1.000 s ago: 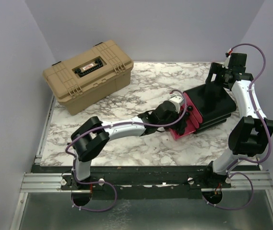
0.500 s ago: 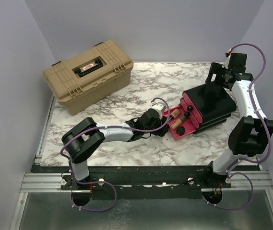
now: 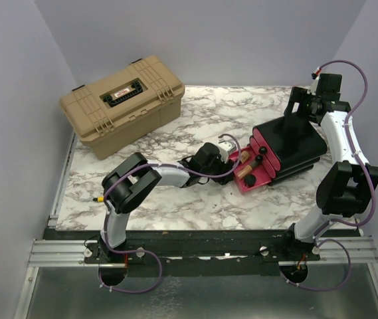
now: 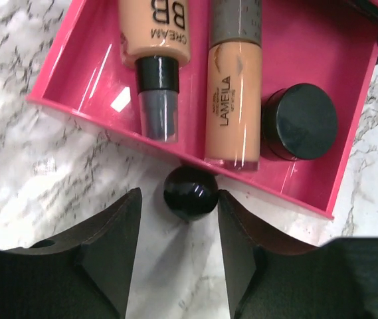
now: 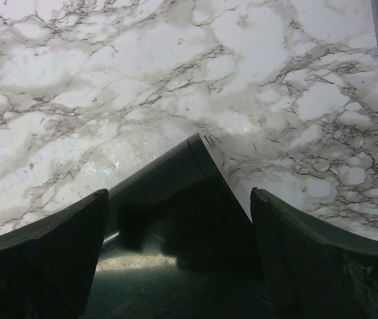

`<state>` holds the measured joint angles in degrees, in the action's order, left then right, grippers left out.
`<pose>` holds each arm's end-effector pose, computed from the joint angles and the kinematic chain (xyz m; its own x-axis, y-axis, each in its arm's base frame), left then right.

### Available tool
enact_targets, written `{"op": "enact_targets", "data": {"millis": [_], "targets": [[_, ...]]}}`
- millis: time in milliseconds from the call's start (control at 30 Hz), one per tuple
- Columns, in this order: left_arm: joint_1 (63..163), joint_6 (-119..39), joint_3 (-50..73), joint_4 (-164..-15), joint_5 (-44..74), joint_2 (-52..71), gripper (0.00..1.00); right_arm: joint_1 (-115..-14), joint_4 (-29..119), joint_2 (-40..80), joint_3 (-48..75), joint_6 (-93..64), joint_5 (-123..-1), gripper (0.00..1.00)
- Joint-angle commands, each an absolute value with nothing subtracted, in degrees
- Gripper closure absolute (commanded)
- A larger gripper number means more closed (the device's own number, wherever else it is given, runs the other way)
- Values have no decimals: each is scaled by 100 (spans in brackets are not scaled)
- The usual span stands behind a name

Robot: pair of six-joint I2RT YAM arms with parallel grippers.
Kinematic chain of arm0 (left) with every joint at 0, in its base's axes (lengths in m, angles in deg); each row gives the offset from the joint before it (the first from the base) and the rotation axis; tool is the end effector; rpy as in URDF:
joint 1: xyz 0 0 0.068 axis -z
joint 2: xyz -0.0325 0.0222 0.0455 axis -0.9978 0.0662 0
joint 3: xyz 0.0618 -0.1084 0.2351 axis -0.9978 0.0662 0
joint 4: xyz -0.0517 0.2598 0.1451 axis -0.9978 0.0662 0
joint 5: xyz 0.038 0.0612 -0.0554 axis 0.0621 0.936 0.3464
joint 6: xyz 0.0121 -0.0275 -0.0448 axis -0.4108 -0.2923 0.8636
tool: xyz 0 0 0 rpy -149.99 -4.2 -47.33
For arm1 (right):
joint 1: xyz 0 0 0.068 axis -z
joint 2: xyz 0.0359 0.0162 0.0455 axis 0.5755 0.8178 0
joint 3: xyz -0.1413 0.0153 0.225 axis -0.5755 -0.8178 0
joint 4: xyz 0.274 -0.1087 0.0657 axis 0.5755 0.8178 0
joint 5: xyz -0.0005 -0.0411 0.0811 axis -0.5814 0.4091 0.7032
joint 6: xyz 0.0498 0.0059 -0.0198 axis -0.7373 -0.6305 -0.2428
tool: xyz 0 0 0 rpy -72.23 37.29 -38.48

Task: Organize the makeup
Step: Close the drawer in the storage box.

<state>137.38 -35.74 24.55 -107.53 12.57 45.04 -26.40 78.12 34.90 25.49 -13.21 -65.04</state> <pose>0.2650 -0.3396 0.1066 -0.5554 0.2574 -0.7907 0.7380 0.5908 -0.3260 0.4170 -0.0609 0.3136 -0.6530 0.1951 -0.7318 0.1497 0.9804 0.1279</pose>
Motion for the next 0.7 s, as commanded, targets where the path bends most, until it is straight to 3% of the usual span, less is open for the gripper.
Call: {"op": "enact_targets", "data": {"millis": [0,667], "targets": [[13659,-4109,1878,-10809,580,4918,52,-2703,8182,3488,2613,-1333,-6117,8],[13873,-3498,-329,-10995,875,6409,53,-2697,8339,3521,2771,-1353,-5808,8]]}}
